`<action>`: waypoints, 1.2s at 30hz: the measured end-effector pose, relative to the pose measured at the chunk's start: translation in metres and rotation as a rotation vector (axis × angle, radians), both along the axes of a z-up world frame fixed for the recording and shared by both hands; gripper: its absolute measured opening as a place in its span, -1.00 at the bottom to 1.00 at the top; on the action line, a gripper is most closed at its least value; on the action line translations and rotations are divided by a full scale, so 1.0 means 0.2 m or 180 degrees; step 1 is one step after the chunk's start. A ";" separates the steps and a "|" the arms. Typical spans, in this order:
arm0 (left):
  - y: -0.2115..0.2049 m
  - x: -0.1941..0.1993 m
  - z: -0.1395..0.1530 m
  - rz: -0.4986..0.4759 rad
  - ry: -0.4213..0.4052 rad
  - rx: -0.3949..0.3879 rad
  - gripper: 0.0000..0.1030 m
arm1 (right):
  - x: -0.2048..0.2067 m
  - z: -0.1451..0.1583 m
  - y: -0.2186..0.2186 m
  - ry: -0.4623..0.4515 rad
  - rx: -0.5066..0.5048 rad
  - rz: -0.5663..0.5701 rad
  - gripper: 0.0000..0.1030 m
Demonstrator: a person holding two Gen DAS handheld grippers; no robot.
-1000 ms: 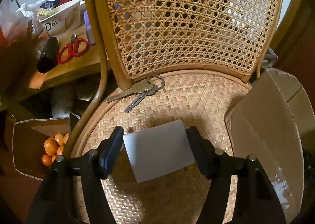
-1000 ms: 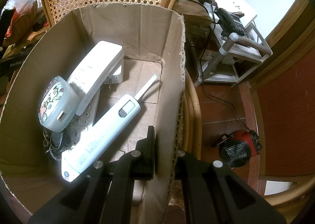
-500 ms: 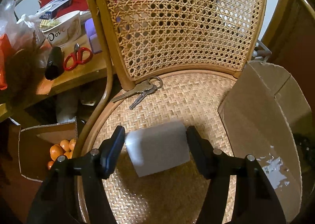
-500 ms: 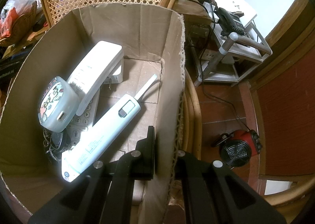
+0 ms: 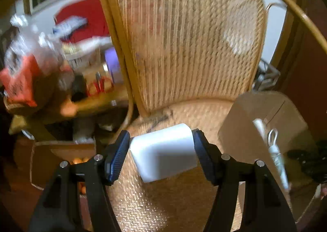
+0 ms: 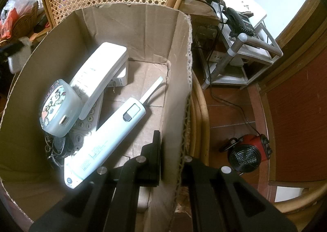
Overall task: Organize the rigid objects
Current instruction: 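Carry the white charger into the box and open the left tool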
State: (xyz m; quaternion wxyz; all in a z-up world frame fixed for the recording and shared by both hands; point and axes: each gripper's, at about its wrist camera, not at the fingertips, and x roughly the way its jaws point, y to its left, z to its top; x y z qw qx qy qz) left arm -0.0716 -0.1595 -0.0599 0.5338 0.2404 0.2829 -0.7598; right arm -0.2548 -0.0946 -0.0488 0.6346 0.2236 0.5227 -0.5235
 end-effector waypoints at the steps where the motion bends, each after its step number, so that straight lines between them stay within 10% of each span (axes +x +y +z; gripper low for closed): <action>1: 0.03 0.00 0.04 0.0051 -0.0013 -0.0106 0.23 | 0.00 0.00 0.00 0.0006 -0.0001 0.0002 -0.87; 10: 0.42 -0.11 0.42 -0.0261 0.0302 -0.0928 0.23 | 0.00 0.00 0.00 0.0005 -0.0001 0.0009 -0.87; 16: 0.45 -0.33 0.38 -0.0902 0.0512 -0.0522 0.23 | 0.00 0.00 0.00 0.0000 -0.0001 0.0011 -0.87; 26: 0.49 -0.61 0.21 -0.1211 0.0128 -0.0059 0.23 | 0.00 0.00 0.00 0.0005 -0.0001 0.0021 -0.87; 36: 0.51 -0.63 0.19 -0.1228 -0.0049 -0.0201 0.01 | 0.00 0.00 0.00 0.0023 -0.0007 0.0023 -0.87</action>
